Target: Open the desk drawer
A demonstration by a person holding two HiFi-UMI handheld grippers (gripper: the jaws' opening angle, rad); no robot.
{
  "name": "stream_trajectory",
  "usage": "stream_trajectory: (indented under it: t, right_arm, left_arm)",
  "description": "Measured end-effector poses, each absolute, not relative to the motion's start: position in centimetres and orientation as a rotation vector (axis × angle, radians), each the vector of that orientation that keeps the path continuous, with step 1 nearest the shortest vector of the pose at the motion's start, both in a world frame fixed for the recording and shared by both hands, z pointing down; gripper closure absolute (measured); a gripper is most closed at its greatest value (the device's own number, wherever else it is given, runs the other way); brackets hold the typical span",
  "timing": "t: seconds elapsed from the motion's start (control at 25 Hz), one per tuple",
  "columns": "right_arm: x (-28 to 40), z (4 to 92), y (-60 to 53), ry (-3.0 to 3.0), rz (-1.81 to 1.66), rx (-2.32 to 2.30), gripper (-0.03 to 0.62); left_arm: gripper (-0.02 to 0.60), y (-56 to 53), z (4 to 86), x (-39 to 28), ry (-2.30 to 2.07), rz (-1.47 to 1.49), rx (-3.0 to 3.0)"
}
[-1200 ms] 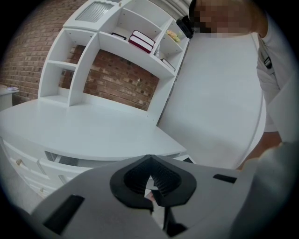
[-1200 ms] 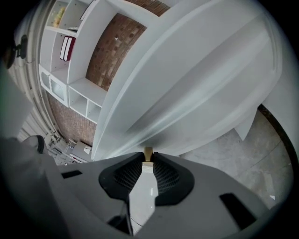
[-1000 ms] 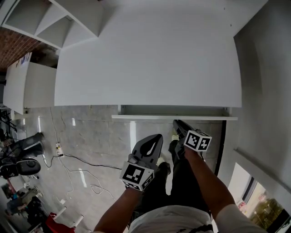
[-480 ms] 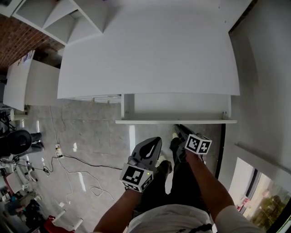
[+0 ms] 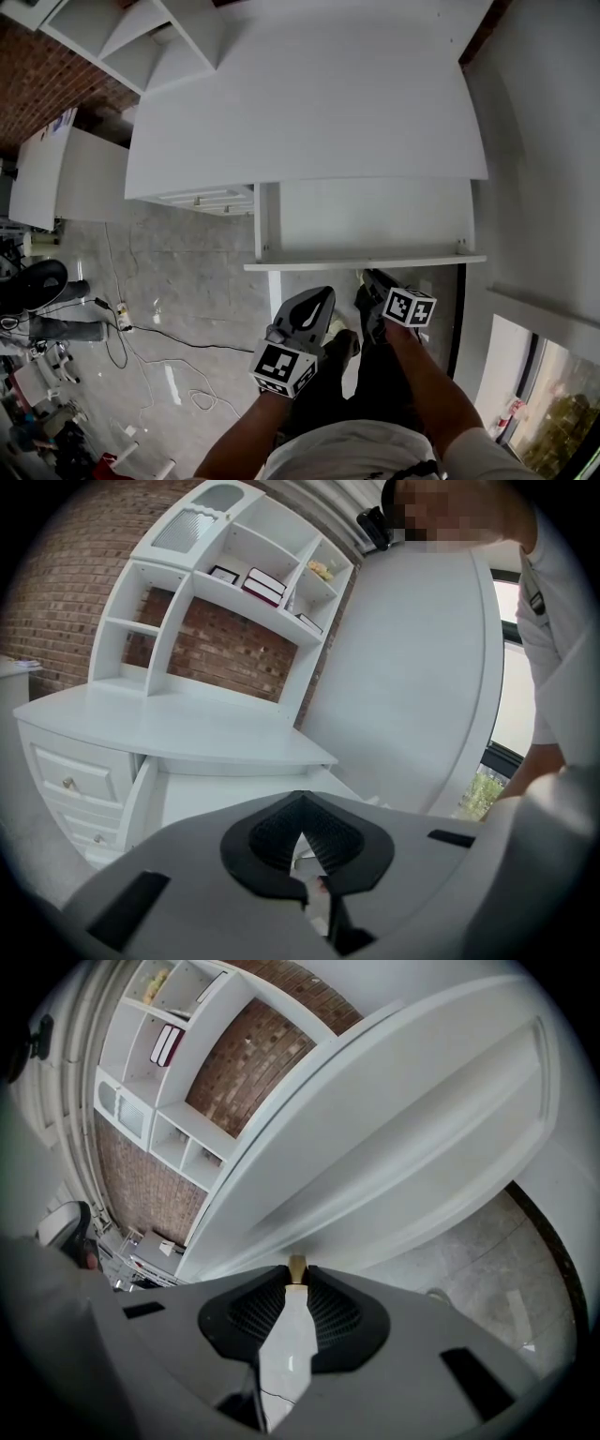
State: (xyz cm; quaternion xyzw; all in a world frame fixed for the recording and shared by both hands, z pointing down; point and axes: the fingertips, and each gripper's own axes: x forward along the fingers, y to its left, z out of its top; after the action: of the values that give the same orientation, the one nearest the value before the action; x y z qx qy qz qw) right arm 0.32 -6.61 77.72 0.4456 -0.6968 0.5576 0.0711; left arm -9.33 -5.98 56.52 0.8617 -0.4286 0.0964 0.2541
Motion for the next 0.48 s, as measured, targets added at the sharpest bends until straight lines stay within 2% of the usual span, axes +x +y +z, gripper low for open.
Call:
stream_trajectory:
  t: [0.48]
  right_arm:
    - [0.3, 77.9, -2.7, -2.089, 1.672, 1.343, 0.517]
  left_arm:
    - [0.569, -2.8, 55.8, -9.3, -1.153, 0.268, 2.371]
